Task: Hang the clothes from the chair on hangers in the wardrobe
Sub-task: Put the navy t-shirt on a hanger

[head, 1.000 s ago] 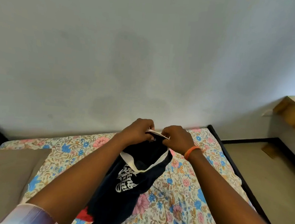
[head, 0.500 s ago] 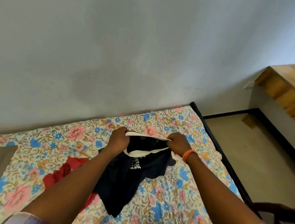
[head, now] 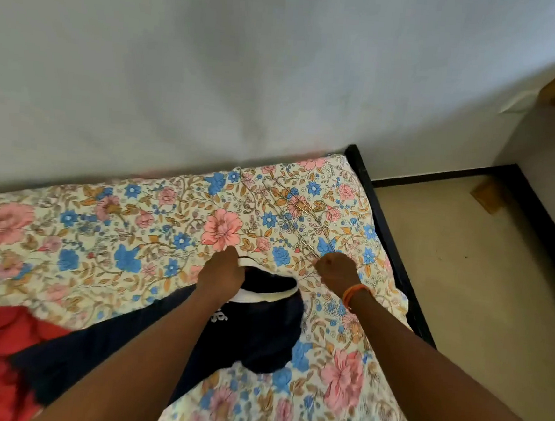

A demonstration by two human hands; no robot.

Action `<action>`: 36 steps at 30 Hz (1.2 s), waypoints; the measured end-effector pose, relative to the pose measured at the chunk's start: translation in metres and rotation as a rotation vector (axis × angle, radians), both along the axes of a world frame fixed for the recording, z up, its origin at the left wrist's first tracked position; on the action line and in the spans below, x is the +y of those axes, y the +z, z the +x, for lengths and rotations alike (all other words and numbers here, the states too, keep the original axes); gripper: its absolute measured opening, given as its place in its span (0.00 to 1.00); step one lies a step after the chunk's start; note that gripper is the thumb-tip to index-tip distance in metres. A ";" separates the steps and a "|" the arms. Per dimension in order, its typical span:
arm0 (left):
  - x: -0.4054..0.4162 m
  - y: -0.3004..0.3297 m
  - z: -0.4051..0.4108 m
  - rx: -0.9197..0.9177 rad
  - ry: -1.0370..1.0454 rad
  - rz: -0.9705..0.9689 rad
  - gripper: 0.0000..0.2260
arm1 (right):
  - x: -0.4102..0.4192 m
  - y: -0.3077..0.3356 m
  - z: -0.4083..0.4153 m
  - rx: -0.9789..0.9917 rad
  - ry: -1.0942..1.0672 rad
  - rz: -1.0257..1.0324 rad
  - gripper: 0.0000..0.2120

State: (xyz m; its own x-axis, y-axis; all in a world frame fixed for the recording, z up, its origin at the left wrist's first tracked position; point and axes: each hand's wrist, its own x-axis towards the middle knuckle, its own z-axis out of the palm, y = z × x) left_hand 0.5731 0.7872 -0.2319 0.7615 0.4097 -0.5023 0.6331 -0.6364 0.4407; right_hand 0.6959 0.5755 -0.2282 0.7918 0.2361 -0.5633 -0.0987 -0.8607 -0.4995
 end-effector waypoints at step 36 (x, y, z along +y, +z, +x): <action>-0.006 -0.187 0.046 0.240 0.294 -0.078 0.14 | 0.005 -0.120 0.107 -0.747 0.742 -0.748 0.15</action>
State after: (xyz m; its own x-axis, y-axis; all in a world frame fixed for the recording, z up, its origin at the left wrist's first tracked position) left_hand 0.6187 0.7816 -0.4189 0.4742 0.5464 -0.6903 0.8745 -0.3827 0.2979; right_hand 0.8031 0.5802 -0.3480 0.7865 0.5738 -0.2282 0.6133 -0.6824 0.3978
